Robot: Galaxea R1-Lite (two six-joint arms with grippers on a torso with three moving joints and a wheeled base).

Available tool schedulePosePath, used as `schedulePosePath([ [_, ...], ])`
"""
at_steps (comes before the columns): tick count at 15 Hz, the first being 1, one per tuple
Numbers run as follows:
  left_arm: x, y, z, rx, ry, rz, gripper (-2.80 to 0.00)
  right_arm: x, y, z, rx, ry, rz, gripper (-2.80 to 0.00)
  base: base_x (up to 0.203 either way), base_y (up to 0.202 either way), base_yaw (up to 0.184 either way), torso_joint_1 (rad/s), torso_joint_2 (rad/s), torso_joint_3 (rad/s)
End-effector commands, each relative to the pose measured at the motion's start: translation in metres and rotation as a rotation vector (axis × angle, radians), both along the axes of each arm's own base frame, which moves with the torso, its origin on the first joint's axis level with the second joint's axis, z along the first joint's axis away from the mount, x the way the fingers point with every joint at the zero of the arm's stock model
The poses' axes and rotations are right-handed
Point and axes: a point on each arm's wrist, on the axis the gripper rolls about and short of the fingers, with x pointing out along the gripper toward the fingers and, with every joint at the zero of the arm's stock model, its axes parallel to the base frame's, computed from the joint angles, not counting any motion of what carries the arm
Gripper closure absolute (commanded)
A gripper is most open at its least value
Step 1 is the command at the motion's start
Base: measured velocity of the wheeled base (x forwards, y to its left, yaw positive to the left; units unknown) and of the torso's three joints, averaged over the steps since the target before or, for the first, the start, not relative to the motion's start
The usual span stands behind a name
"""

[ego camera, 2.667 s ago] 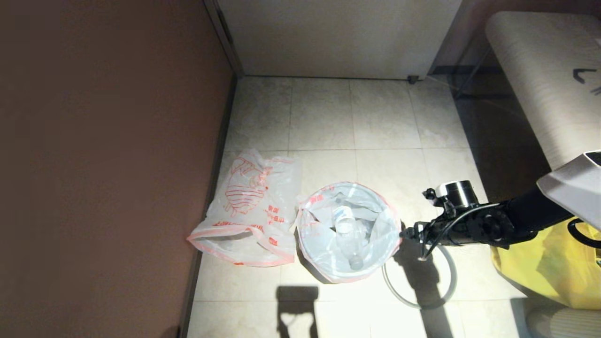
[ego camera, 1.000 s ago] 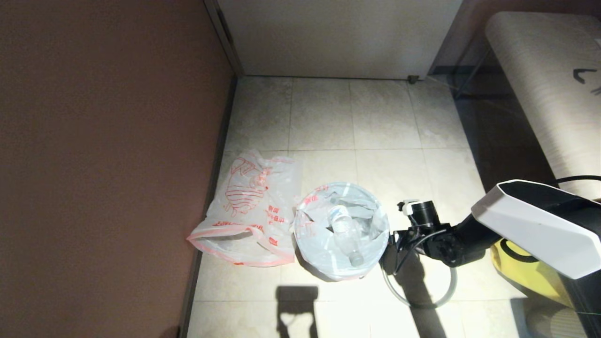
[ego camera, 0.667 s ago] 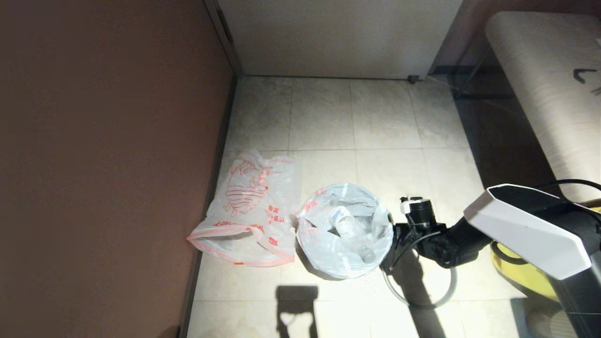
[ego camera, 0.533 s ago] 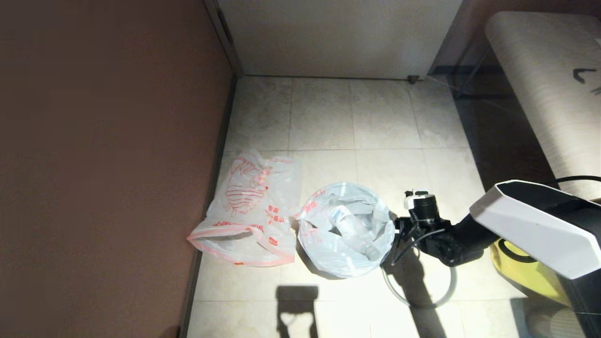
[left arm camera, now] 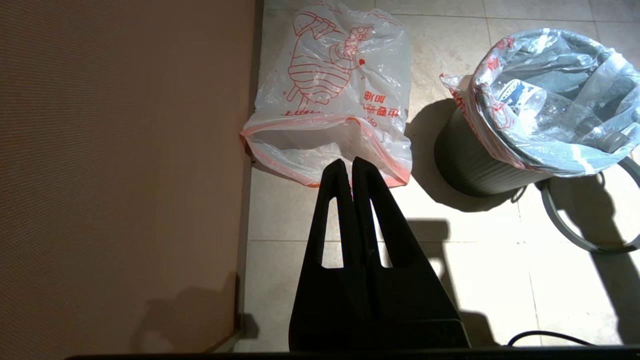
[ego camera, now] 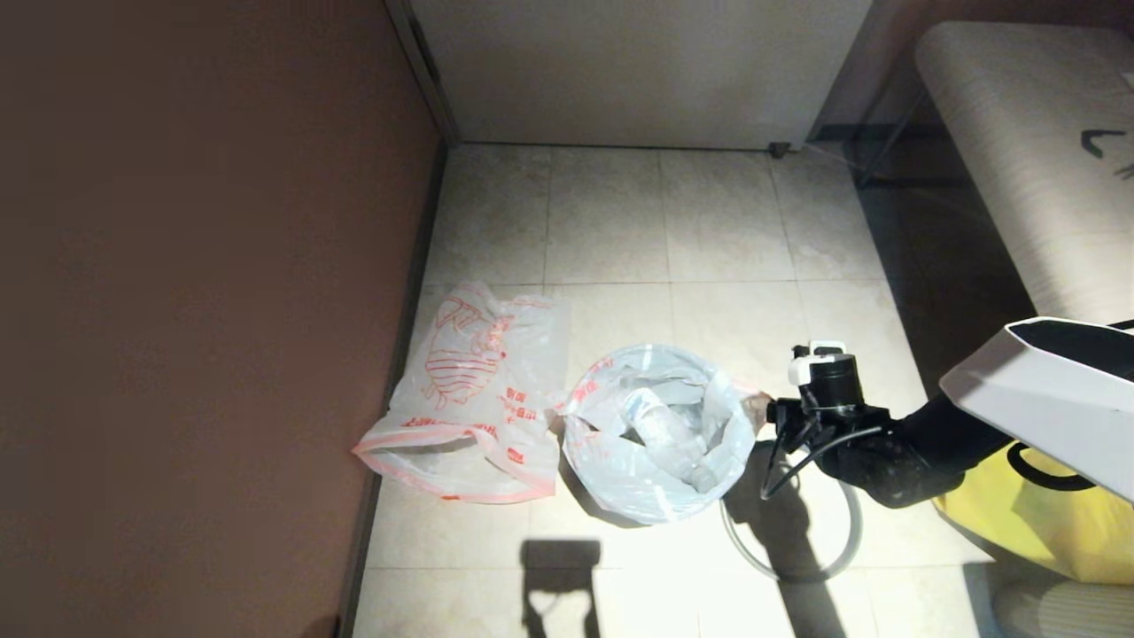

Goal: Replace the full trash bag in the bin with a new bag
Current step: Place the trash bag on the floor

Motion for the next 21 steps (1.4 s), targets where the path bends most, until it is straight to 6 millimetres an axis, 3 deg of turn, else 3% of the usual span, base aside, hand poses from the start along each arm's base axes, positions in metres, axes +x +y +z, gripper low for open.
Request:
schedulePosePath([
  [1, 0.0, 0.0, 0.0, -0.001, -0.001, 0.002, 0.0, 0.003, 0.001, -0.013, 0.026, 0.029, 0.041, -2.8, 0.0, 0.0, 0.0, 0.0, 0.0, 0.0],
  [5, 0.0, 0.0, 0.0, -0.001, -0.001, 0.001, 0.0, 0.011, 0.005, -0.054, 0.058, 0.121, 0.122, -2.8, 0.0, 0.0, 0.0, 0.0, 0.0, 0.0],
  [7, 0.0, 0.0, 0.0, -0.001, -0.001, 0.001, 0.0, 0.017, 0.007, -0.062, 0.066, 0.154, 0.142, -2.8, 0.0, 0.0, 0.0, 0.0, 0.0, 0.0],
  [12, 0.0, 0.0, 0.0, -0.001, 0.0, 0.001, 0.0, 0.028, 0.007, -0.061, 0.088, 0.128, 0.136, -2.8, 0.0, 0.0, 0.0, 0.0, 0.0, 0.0],
  [16, 0.0, 0.0, 0.0, -0.001, -0.003, 0.001, 0.0, 0.036, 0.009, -0.064, 0.205, 0.161, 0.259, -2.8, 0.0, 0.0, 0.0, 0.0, 0.0, 0.0],
  [21, 0.0, 0.0, 0.0, -0.001, -0.002, 0.002, 0.0, 0.049, -0.021, -0.062, 0.39, 0.243, 0.352, -2.8, 0.0, 0.0, 0.0, 0.0, 0.0, 0.0],
])
